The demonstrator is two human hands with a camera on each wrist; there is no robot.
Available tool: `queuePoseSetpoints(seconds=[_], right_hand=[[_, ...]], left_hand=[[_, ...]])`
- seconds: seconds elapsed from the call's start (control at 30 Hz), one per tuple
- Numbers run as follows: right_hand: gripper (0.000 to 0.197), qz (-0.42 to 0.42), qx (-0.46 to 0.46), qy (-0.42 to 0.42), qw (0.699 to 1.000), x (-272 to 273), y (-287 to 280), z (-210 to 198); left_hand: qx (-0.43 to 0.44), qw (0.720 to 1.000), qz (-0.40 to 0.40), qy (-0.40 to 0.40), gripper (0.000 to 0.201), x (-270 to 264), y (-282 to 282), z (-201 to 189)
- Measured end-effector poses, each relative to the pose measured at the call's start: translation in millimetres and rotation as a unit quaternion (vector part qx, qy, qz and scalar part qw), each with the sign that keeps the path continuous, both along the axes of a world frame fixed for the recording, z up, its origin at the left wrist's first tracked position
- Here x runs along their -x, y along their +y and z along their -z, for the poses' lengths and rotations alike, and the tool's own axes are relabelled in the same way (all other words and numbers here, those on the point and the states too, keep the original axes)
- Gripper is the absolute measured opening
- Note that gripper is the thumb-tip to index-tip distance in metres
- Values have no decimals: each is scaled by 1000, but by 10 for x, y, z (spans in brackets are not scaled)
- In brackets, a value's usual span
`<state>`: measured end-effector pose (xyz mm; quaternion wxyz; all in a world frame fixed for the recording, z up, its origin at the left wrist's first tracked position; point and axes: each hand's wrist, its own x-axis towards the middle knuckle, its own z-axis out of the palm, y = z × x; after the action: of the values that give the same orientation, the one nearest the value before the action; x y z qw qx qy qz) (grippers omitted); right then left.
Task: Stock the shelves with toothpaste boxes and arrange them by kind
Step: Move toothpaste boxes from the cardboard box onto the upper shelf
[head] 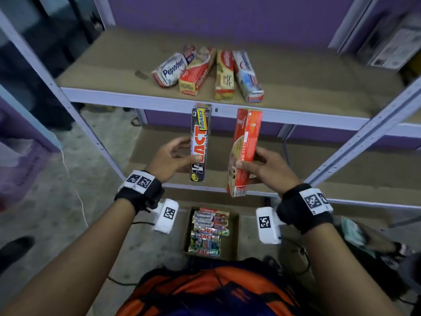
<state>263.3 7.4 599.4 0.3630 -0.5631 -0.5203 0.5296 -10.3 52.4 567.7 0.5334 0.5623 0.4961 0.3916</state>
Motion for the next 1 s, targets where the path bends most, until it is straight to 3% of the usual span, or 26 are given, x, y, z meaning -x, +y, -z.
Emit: queuePoseSetpoints(seconds=[0.2,0.37,0.53,0.67,0.77,0.87,1.0], right_hand=[[38,-3,-56,-42,998,71,505,-641],[22,30,-93,-87,991,105,940,-1086],[30,86,-64,-125,986,68,1361,-1351],[32,86,-60,-192,976,0,1654,-1453],[43,89,-66,-273,956,-48,1854,-1486],[49,91,-73,-379,918,-65,2011,-1511],[49,86,-92,-482,867,17,2173,-1512]], left_hand=[[-69,997,-26,17,58,-3,567,-734],[-109,992,-42,52,45,-5,973,-1195],[-120,973,-86,176,49,-55,1363,-1486],[-144,930,-114,318,50,-172,1660,-1623],[-170,875,-102,442,54,-286,1854,-1689],[-194,824,-85,525,60,-381,2008,-1704],[-197,791,-83,573,61,-484,2143,-1724]])
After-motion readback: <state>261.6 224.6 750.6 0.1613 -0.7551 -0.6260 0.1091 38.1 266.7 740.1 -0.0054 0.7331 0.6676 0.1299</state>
